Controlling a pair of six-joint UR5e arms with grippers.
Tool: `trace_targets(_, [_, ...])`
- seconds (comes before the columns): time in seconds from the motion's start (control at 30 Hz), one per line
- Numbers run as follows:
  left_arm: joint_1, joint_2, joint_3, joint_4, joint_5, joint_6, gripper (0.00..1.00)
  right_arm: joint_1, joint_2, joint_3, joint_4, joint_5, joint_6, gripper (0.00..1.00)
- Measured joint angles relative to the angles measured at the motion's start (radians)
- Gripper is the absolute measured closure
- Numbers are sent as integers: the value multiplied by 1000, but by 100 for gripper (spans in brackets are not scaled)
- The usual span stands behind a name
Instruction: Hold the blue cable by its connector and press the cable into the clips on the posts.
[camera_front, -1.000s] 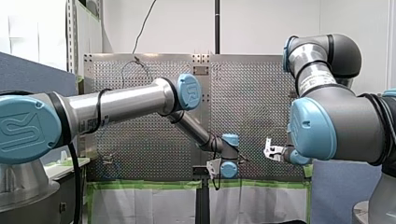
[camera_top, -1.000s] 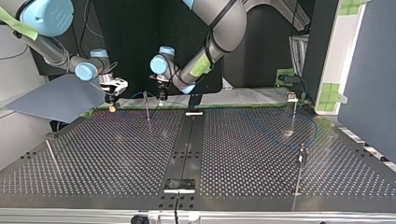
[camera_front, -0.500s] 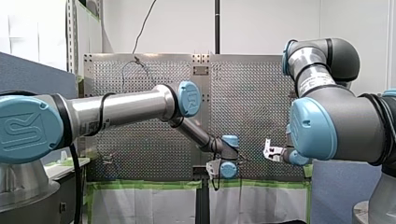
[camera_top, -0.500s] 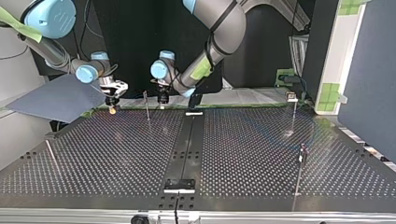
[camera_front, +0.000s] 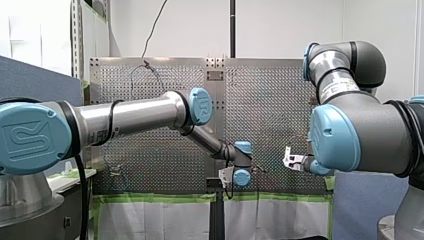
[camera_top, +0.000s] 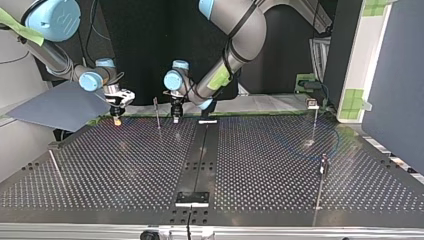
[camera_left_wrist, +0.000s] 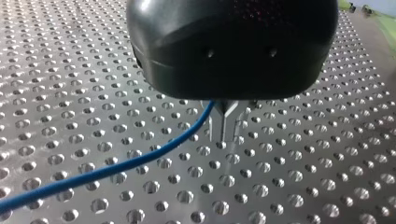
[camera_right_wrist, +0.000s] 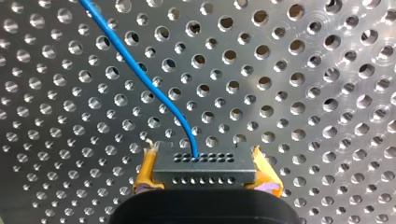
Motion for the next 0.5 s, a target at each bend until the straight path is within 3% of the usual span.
trace_targets(0.5, [26,0,8,18,-26,13,100,-11,1,-32,2,-9,16,100])
